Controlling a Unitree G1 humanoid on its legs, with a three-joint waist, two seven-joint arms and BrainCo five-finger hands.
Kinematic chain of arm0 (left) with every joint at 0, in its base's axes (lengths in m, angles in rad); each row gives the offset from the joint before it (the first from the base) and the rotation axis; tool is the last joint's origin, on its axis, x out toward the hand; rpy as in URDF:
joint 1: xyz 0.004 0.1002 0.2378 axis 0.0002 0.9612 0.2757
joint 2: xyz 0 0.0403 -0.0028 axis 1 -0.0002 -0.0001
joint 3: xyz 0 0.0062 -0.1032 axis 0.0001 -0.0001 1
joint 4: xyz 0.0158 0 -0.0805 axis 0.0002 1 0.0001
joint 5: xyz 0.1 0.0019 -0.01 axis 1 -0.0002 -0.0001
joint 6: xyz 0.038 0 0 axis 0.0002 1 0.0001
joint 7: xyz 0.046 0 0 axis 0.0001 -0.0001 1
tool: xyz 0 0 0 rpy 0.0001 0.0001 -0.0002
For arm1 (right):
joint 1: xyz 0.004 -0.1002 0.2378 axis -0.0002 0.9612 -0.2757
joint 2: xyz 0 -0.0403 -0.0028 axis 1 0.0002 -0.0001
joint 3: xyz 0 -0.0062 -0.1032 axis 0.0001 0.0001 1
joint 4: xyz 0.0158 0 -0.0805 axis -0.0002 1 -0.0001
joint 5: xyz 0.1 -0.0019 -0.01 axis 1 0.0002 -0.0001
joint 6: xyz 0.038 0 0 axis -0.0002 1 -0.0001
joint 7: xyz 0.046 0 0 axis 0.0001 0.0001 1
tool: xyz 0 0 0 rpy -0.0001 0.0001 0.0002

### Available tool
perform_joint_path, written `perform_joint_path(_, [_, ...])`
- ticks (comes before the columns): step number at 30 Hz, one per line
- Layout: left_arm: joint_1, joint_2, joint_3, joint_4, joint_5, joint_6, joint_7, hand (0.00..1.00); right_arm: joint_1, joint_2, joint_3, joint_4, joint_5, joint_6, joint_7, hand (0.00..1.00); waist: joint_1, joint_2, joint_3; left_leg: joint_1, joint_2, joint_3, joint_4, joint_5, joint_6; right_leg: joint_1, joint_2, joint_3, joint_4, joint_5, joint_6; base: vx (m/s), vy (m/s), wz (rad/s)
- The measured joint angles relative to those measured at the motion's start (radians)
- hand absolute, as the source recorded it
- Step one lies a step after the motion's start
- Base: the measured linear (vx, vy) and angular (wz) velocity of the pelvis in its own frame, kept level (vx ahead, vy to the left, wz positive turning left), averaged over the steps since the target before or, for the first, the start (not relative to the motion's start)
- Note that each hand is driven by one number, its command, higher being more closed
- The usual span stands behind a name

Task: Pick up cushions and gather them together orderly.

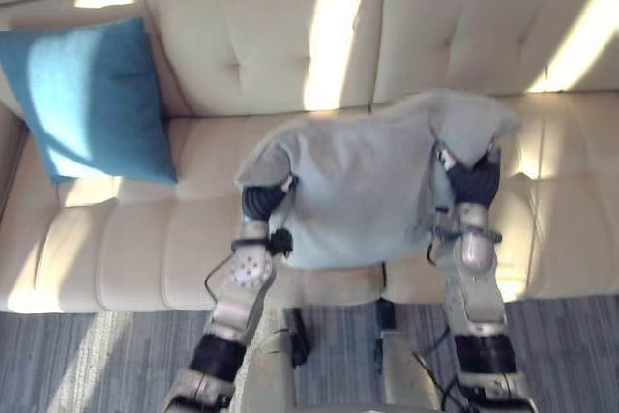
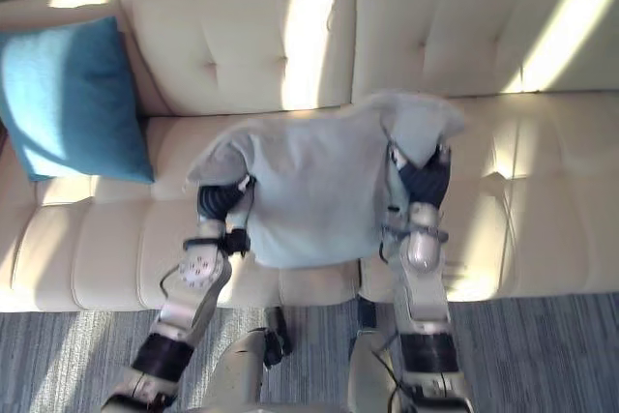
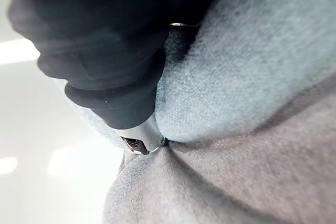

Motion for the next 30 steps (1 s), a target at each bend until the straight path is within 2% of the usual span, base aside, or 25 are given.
perform_joint_path(4, [-0.284,0.07,0.024,0.118,0.026,-0.001,0.104,1.0,-0.303,-0.075,0.0,0.139,-0.083,0.0,-0.099,1.0,-0.004,-0.022,0.035,-0.042,-0.004,0.006,-0.034,0.051,0.005,-0.057,0.001,0.013,-0.009,0.038,-0.004,-0.13,-0.035,-0.04])
perform_joint_path(8, [-0.483,0.11,0.06,0.221,0.025,-0.01,0.158,1.0,-0.533,-0.125,-0.005,0.292,-0.14,0.0,-0.147,1.0,-0.008,-0.025,0.095,-0.081,-0.024,-0.013,-0.087,0.109,0.011,-0.105,-0.001,0.006,-0.011,0.055,-0.008,-0.13,-0.049,0.18])
perform_joint_path(11, [-0.64,0.141,0.078,0.321,0.012,-0.011,0.159,1.0,-0.685,-0.155,-0.02,0.424,-0.139,0.006,-0.163,1.0,-0.008,-0.024,0.156,-0.104,-0.039,-0.024,-0.161,0.177,0.015,-0.143,-0.002,-0.005,-0.035,0.087,-0.01,-0.11,-0.039,0.16])
perform_joint_path(13, [-0.709,0.148,0.08,0.391,-0.009,-0.011,0.159,1.0,-0.729,-0.158,-0.039,0.494,-0.132,0.015,-0.165,1.0,-0.007,-0.024,0.163,-0.14,-0.044,-0.035,-0.198,0.212,0.013,-0.189,-0.001,-0.014,-0.035,0.096,-0.011,-0.07,-0.043,0.15])
perform_joint_path(20, [-0.9,0.162,0.089,0.524,-0.035,-0.011,0.156,1.0,-0.89,-0.184,-0.078,0.602,-0.081,0.034,-0.172,1.0,-0.013,-0.02,0.23,-0.226,-0.053,-0.045,-0.228,0.254,0.014,-0.298,-0.003,-0.012,-0.002,0.098,-0.011,-0.04,-0.025,0.06])
perform_joint_path(21, [-0.925,0.162,0.099,0.525,-0.034,-0.015,0.156,0.0,-0.914,-0.189,-0.084,0.602,-0.08,0.032,-0.177,0.0,-0.014,-0.02,0.234,-0.241,-0.055,-0.046,-0.242,0.266,0.012,-0.322,-0.003,-0.012,0.004,0.098,-0.011,-0.03,-0.021,0.08])
perform_joint_path(24, [-0.999,0.179,0.118,0.538,-0.034,-0.019,0.16,0.0,-0.984,-0.199,-0.101,0.602,-0.06,0.017,-0.185,0.0,-0.009,-0.018,0.244,-0.273,-0.057,-0.047,-0.29,0.302,0.004,-0.381,0.001,-0.012,0.018,0.1,-0.014,-0.03,-0.032,0.02])
perform_joint_path(30, [-1.017,0.199,0.154,0.538,-0.035,-0.02,0.162,0.0,-1.008,-0.235,-0.103,0.599,-0.051,0.009,-0.202,0.0,-0.002,-0.012,0.248,-0.305,-0.053,-0.046,-0.289,0.304,0.002,-0.418,0.001,-0.011,0.03,0.1,-0.014,0.0,0.002,0.01])
